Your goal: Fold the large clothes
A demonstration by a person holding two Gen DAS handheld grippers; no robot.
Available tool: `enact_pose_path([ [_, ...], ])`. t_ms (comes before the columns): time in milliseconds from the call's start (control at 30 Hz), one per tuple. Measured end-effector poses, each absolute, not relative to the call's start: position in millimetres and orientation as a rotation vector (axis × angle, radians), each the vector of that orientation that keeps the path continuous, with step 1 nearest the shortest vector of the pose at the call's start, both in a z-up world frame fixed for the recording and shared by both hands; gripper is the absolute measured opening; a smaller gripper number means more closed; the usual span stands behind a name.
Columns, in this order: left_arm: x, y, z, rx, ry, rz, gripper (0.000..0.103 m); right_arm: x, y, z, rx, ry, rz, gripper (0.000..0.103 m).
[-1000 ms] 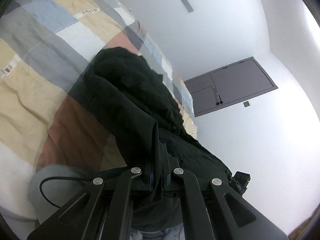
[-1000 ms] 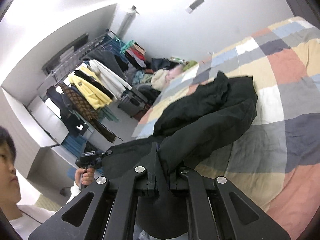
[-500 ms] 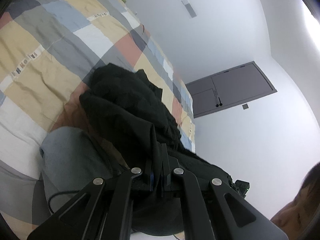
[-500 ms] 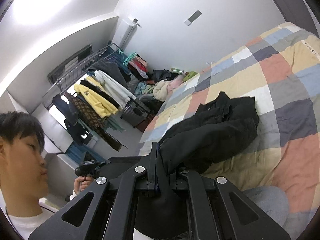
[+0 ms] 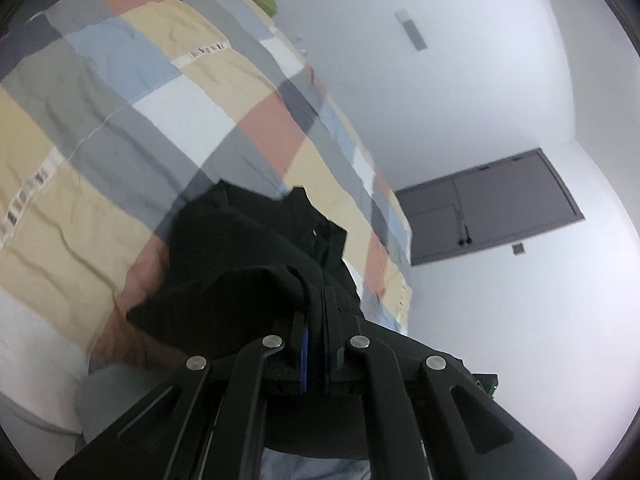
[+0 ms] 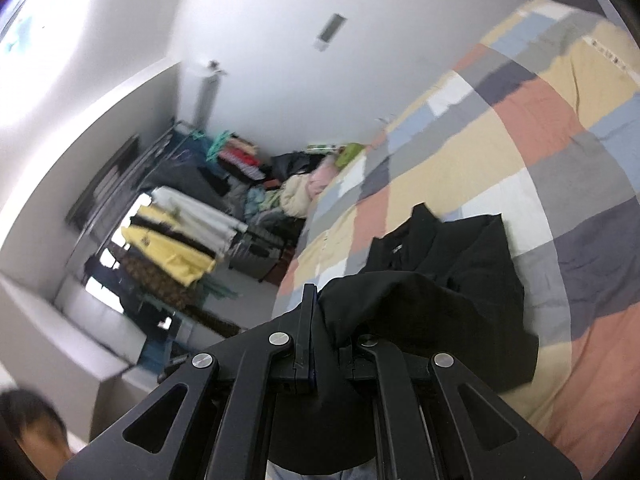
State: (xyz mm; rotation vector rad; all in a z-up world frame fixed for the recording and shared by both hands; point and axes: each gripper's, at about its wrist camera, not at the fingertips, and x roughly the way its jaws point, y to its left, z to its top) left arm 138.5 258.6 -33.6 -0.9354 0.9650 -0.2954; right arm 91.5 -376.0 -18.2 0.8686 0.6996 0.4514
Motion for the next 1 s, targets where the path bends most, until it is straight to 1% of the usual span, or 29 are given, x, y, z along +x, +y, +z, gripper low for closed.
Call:
enact_pose_path([
  [167, 192.2, 247.8, -31.7, -0.892, 0.981, -0.191, 0.004, 149.6, -383.6, -34.1, 0.909, 0.751, 0.355, 0.004],
  [367, 264.6, 230.8, -55.3, -0.867, 1.017, -0.049, 0.004, 222.9, -391.3, -73.5, 0.946, 0.855, 0.184, 0.004],
  [500, 307.0, 219.0, -79.6, -0.836, 1.041, 0.028, 0.005, 257.4, -396.6, -102.2, 0.986, 0.913, 0.084, 0.004],
  [700, 365.1, 204.9, -138.6, -0.785, 1.131, 0.100, 0.005, 293.8, -400.9, -144.6, 0.988, 0.990, -0.003, 0.004],
  [1000, 413.0, 194.4, -209.0, -0.771, 1.238, 0.103, 0.009, 325.9, -401.7, -212.7, 1.017, 1.091, -0.048, 0.004],
])
